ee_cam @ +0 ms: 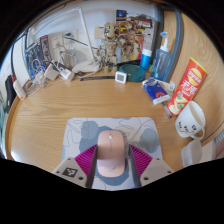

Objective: Arrange mouse

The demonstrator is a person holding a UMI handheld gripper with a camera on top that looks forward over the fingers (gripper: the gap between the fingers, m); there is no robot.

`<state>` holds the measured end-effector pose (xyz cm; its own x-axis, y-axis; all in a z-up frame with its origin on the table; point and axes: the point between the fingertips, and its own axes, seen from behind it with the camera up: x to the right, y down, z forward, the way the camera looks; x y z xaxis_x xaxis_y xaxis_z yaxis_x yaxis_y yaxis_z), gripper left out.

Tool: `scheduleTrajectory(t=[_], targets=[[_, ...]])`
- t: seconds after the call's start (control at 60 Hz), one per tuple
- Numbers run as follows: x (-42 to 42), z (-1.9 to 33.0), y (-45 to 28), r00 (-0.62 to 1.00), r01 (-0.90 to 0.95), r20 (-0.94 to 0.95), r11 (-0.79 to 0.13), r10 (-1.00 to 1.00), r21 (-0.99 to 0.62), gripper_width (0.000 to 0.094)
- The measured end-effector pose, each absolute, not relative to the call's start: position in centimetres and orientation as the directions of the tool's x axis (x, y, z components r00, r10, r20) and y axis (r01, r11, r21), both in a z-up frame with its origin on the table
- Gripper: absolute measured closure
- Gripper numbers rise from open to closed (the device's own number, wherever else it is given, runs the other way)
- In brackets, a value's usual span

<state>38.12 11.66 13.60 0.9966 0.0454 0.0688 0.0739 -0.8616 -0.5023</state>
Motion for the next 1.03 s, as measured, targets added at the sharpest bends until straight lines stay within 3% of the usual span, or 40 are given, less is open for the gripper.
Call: scheduleTrajectory(t=[0.017,0.067,0.117,0.25,0.533,0.65,0.833,1.033], targets=[[38.5,13.7,11.7,0.996,0.079,0.078,-0.863,0.046,-0.498,0.0319],[39.1,14.0,11.5,0.992,0.099,0.11,-0.873,0.053,-0.477,0.0185],[38.9,14.8,11.4,0.991,0.113,0.116,-0.876,0.066,-0.47,0.0146],[37.3,20.2,12.6,0.995,0.094,0.069,-0.845,0.068,-0.526,0.0145],[34.2,35.8,15.9,0.997,0.068,0.03,-0.737,0.064,-0.672,0.014],[33.3,40.0,16.3,0.998,0.066,0.03,-0.698,0.063,-0.713,0.014],[31.9,44.0,16.3,0.995,0.081,0.025,-0.66,0.094,-0.747,0.0141],[31.5,46.0,16.3,0.992,0.111,0.05,-0.644,0.112,-0.757,0.0141]])
